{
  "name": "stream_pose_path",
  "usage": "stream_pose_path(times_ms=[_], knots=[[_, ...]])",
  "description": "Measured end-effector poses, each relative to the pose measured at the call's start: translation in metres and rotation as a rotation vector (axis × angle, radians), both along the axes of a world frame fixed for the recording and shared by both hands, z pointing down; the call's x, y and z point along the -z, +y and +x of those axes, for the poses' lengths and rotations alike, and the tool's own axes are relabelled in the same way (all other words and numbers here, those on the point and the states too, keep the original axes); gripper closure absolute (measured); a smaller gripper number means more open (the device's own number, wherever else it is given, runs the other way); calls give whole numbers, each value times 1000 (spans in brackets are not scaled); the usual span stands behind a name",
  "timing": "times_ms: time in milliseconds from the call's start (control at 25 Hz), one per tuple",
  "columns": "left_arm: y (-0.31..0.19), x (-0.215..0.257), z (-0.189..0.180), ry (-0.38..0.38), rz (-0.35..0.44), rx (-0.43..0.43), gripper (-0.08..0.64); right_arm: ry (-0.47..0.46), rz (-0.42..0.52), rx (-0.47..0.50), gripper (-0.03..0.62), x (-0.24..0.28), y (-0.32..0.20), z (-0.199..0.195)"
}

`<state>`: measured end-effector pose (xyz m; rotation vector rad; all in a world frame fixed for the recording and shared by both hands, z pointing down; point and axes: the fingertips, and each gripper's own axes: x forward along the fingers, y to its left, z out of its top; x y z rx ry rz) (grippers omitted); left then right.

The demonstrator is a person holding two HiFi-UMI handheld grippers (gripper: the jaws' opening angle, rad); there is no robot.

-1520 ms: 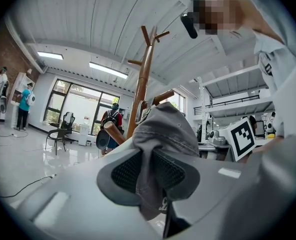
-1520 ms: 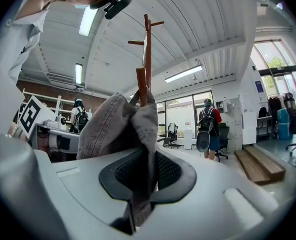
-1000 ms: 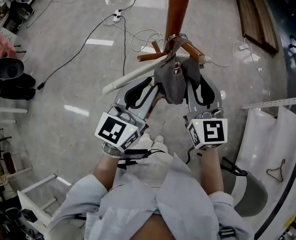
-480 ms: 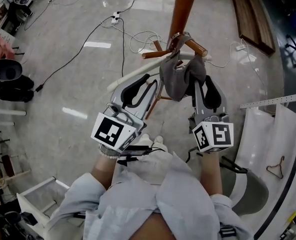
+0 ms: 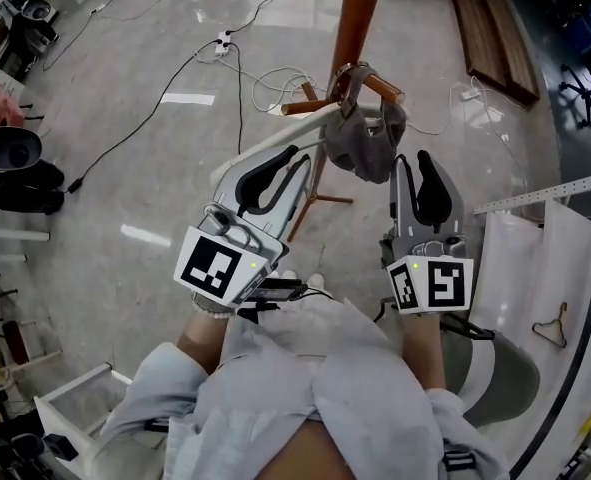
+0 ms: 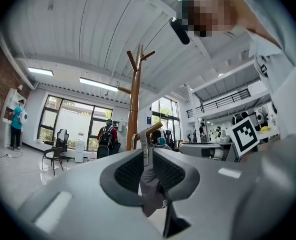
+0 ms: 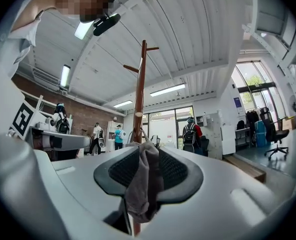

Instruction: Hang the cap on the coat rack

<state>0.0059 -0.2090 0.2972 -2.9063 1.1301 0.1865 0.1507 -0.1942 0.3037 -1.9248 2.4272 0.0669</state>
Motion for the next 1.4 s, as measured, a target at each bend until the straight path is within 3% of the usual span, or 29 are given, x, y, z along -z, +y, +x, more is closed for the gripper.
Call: stream_pose_path(times_ms=[240, 520, 720, 920, 1400], knots=[[7, 13, 0, -28, 26, -15, 505, 11, 41, 19, 476, 21, 10, -10], [15, 26, -6, -34, 54, -23, 539, 34, 47, 30, 558, 29, 19, -17], [19, 29, -12, -25, 60, -27, 555, 37, 62, 36, 569, 37, 23, -22], [22, 19, -10, -73, 19, -50, 557, 43, 76, 39, 586, 42, 24, -24], [15, 10, -18, -60, 19, -45, 557, 65, 58, 36, 586, 35, 22, -34]])
